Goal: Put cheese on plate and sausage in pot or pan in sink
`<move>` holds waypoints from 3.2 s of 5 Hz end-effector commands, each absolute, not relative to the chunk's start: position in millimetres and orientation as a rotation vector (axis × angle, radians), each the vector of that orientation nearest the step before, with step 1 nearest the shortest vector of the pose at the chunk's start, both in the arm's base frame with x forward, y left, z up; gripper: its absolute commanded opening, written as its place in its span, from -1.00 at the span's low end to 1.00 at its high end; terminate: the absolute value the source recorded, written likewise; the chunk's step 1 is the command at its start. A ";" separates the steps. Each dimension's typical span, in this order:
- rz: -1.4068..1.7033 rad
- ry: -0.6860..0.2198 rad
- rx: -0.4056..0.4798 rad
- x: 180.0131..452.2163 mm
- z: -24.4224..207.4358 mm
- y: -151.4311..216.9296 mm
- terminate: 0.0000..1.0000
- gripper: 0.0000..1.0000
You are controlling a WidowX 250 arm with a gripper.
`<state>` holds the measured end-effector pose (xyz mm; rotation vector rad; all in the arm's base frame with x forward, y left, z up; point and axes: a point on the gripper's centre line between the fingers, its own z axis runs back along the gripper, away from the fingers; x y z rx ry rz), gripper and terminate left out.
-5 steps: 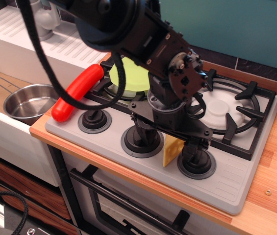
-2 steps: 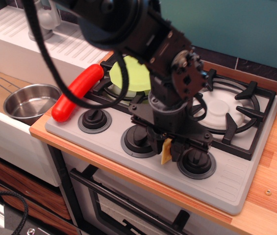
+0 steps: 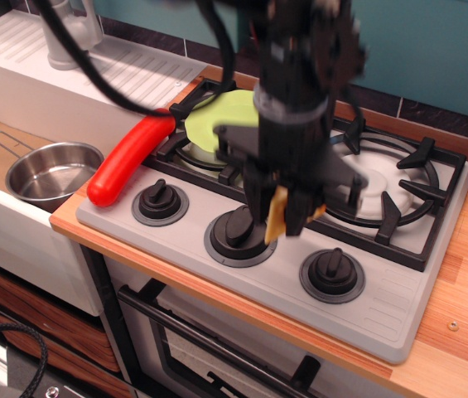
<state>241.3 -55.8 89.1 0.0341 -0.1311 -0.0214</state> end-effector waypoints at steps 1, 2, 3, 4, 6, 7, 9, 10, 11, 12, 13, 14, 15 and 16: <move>-0.046 -0.162 0.055 257.7 138.1 -44.9 -1.00 -1.00; -0.084 -0.179 0.066 286.4 139.1 -28.8 -1.00 -1.00; -0.107 -0.184 0.067 315.3 139.5 -12.2 -1.00 -1.00; -0.142 -0.188 0.052 335.8 135.7 4.0 -1.00 -1.00; -0.165 -0.188 0.012 357.3 119.4 28.9 -1.00 -1.00; -0.147 -0.192 -0.013 357.5 100.5 34.3 -1.00 -1.00; -0.112 -0.223 -0.037 333.4 71.1 30.3 -1.00 -1.00; -0.110 -0.234 -0.054 323.1 66.0 25.7 -1.00 -1.00; -0.089 -0.229 -0.041 314.4 69.0 16.4 -1.00 1.00; -0.088 -0.212 -0.039 307.8 77.5 11.4 -1.00 1.00; -0.084 -0.197 -0.033 301.7 85.7 6.2 -1.00 1.00; -0.079 -0.160 -0.025 291.3 100.3 2.1 -1.00 1.00; -0.076 -0.110 -0.010 282.6 123.2 1.1 -1.00 1.00; -0.140 -0.086 0.016 294.9 142.9 -6.5 -1.00 1.00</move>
